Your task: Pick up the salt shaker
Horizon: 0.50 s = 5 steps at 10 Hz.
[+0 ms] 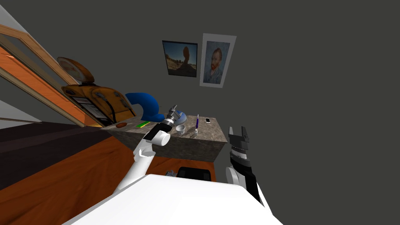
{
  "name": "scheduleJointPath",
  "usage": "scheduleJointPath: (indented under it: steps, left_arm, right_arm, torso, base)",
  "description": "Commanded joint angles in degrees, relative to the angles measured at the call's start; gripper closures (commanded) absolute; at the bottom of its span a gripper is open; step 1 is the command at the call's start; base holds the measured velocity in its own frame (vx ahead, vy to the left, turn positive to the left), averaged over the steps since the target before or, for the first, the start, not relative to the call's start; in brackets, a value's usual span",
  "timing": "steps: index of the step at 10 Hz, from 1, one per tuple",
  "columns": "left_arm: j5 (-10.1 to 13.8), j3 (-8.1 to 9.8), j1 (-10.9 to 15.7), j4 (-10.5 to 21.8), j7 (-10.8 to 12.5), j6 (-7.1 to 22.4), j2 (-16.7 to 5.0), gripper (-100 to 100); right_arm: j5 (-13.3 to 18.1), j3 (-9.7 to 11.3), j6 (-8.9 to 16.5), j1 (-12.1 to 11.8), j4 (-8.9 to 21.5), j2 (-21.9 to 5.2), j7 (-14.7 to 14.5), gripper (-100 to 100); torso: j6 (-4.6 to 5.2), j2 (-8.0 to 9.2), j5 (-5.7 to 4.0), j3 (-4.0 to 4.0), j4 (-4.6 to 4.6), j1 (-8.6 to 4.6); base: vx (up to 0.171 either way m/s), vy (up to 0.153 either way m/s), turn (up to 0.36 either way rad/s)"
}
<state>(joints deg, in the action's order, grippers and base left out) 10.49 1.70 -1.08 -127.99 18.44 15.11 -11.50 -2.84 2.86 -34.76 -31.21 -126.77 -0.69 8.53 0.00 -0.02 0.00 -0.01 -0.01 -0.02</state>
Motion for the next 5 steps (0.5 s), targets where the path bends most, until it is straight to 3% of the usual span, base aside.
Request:
scheduleJointPath:
  steps: [1, 5]
  left_arm:
    - [-0.01, 0.01, 0.2, 0.25, 0.0, 0.05, -0.01, -100]
    - [-0.01, 0.01, 0.2, 0.25, 0.0, 0.05, -0.01, -100]
  right_arm:
    - [0.0, 0.0, 0.0, 0.0, 0.0, 0.0, 0.0, 0]
    - [0.0, 0.0, 0.0, 0.0, 0.0, 0.0, 0.0, 0]
  torso:
    - [0.0, 0.0, 0.0, 0.0, 0.0, 0.0]
    - [0.0, 0.01, 0.0, 0.01, 0.0, 0.0]
  base:
    - [0.0, 0.0, 0.0]
    - [0.0, 0.0, 0.0]
